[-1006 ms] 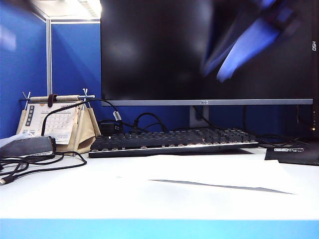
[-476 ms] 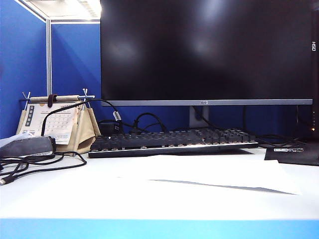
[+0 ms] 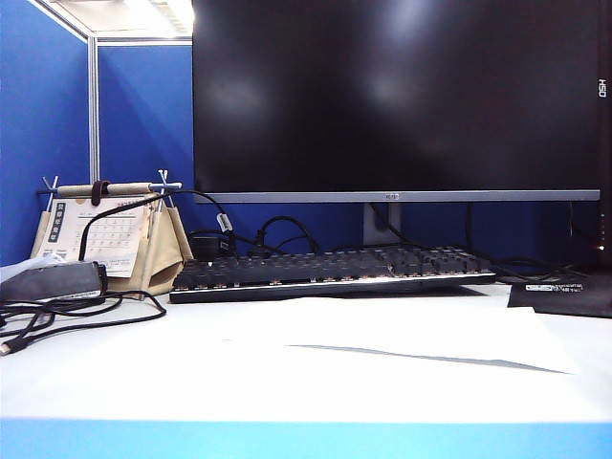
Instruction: Put a wrinkled paper upside down.
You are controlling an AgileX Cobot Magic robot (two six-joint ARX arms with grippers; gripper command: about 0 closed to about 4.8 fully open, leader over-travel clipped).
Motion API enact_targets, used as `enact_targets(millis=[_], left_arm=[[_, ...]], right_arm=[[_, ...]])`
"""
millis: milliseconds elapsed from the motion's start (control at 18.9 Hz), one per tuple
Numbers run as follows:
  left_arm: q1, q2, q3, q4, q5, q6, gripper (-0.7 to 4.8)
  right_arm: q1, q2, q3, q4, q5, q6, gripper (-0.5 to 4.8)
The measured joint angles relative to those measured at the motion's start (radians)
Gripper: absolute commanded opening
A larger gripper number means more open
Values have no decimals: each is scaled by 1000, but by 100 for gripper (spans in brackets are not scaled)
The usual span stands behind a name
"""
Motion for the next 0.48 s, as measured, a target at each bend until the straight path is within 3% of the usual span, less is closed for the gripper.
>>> enact_targets(millis=[106,212,476], left_arm=[[1,-1,-20,8,33,-1,-6],[0,0,-34,10,39,-4,-6],[1,1,-72,-25,-42,-8,-5]], right_arm=[[0,0,-45,-4,1,-1,-5],[0,0,-78,-2,13,-2,-5],[0,0,-172,-1,13,-1,-5]])
